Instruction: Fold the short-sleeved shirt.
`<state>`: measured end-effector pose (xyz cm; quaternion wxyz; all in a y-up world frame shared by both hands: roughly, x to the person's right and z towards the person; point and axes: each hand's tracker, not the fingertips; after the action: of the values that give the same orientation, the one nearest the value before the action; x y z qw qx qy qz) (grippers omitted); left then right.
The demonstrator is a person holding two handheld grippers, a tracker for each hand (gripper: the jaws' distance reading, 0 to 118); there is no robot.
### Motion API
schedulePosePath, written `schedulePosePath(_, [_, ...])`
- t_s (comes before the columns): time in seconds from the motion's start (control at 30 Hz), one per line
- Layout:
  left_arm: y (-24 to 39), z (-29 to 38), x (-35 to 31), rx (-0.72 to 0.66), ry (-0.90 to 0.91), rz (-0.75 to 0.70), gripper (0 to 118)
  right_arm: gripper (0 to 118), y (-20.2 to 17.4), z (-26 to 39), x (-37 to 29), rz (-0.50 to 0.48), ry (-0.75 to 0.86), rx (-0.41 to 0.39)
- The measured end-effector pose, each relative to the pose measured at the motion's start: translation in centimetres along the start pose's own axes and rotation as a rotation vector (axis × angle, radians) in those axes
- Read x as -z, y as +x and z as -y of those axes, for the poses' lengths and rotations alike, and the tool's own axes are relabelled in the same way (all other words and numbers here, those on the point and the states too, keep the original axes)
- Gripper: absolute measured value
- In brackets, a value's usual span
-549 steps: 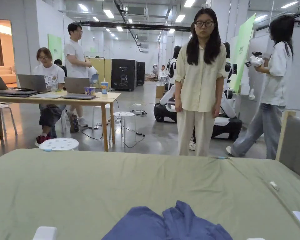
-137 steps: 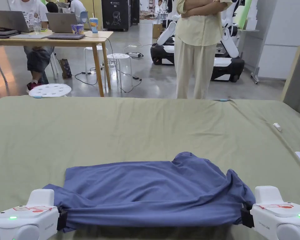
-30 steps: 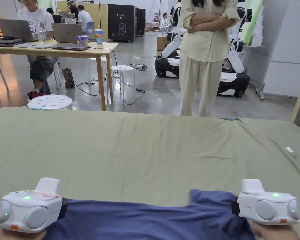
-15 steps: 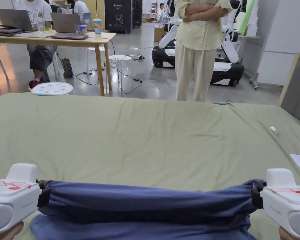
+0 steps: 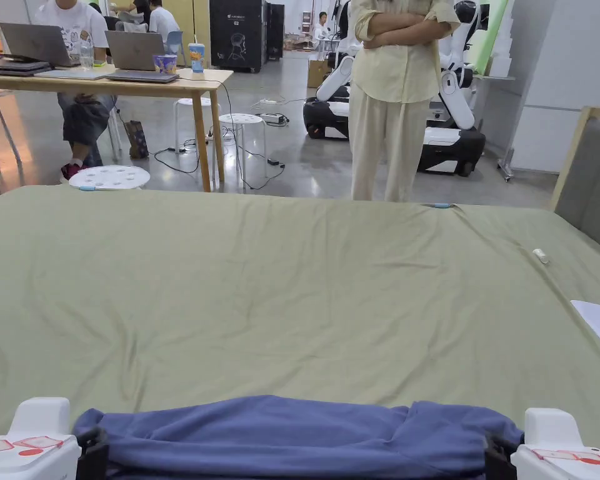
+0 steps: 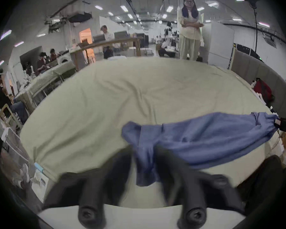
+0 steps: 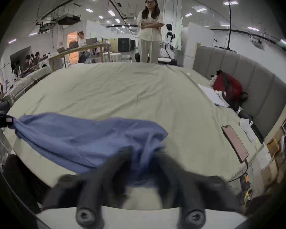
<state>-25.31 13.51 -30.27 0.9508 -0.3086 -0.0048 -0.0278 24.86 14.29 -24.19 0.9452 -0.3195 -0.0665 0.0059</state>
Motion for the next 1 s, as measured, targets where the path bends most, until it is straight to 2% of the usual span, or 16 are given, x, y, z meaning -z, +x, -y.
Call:
schedulePosePath(0.03, [0.6, -0.6, -0.6, 0.004, 0.047, -0.011, 88, 84, 0.2, -0.3, 0.3, -0.012, 0.034, 0.009])
schedulePosePath(0.07, [1.3, -1.2, -1.1, 0.014, 0.095, -0.018, 106, 102, -0.3, -1.0, -0.2, -0.027, 0.063, 0.013])
schedulePosePath(0.2, [4.7, -3.7, -2.3, 0.056, 0.246, -0.023, 107, 104, -3.6, -3.5, -1.4, -0.076, 0.209, -0.003])
schedulePosePath(0.23, [4.9, -3.7, -1.7, 0.043, 0.271, -0.010, 102, 104, -4.7, -3.8, -1.6, -0.082, 0.256, -0.015])
schedulePosePath(0.27, [5.6, -4.1, -1.7, 0.025, 0.288, 0.017, 87, 103, -5.7, -4.0, -1.7, -0.079, 0.300, -0.026])
schedulePosePath(0.3, [6.3, -4.3, -1.8, 0.021, 0.308, 0.036, 71, 98, -6.5, -4.2, -1.3, -0.081, 0.316, -0.034])
schedulePosePath(0.33, [7.1, -4.3, -1.9, 0.030, 0.334, 0.033, 49, 83, -7.2, -4.2, -1.3, -0.089, 0.336, -0.030])
schedulePosePath(0.37, [7.8, -4.1, -1.8, 0.040, 0.340, 0.021, 21, 46, -7.8, -4.2, -1.2, -0.114, 0.358, -0.029])
schedulePosePath(0.4, [8.5, -4.1, -1.6, 0.055, 0.345, 0.017, 7, 14, -8.5, -4.1, -1.0, -0.112, 0.358, -0.026])
schedulePosePath(0.43, [9.0, -3.9, -1.4, 0.055, 0.346, 0.020, 0, 0, -9.2, -4.2, -0.8, -0.093, 0.358, -0.032])
schedulePosePath(0.5, [9.4, -3.6, -1.0, 0.023, 0.352, 0.062, 0, 0, -10.2, -4.1, -0.3, -0.065, 0.370, -0.047])
schedulePosePath(0.67, [9.0, -3.2, -0.7, 0.042, 0.322, 0.078, 0, 0, -11.2, -4.0, 0.8, -0.091, 0.335, -0.056])
schedulePosePath(0.73, [6.9, -3.2, -0.4, -0.047, 0.241, 0.155, 0, 0, -11.3, -3.8, 0.9, -0.097, 0.328, -0.057])
schedulePosePath(0.9, [0.1, -1.6, 0.4, -0.214, 0.157, 0.212, 0, 0, -12.4, -3.6, 1.4, -0.102, 0.313, -0.075])
schedulePosePath(0.93, [-1.6, -1.0, 0.6, -0.262, 0.138, 0.232, 14, 0, -12.7, -3.5, 1.4, -0.102, 0.311, -0.078])
schedulePosePath(1.0, [-4.5, 0.3, 1.1, -0.349, 0.087, 0.255, 76, 0, -13.1, -3.2, 1.5, -0.106, 0.306, -0.080])
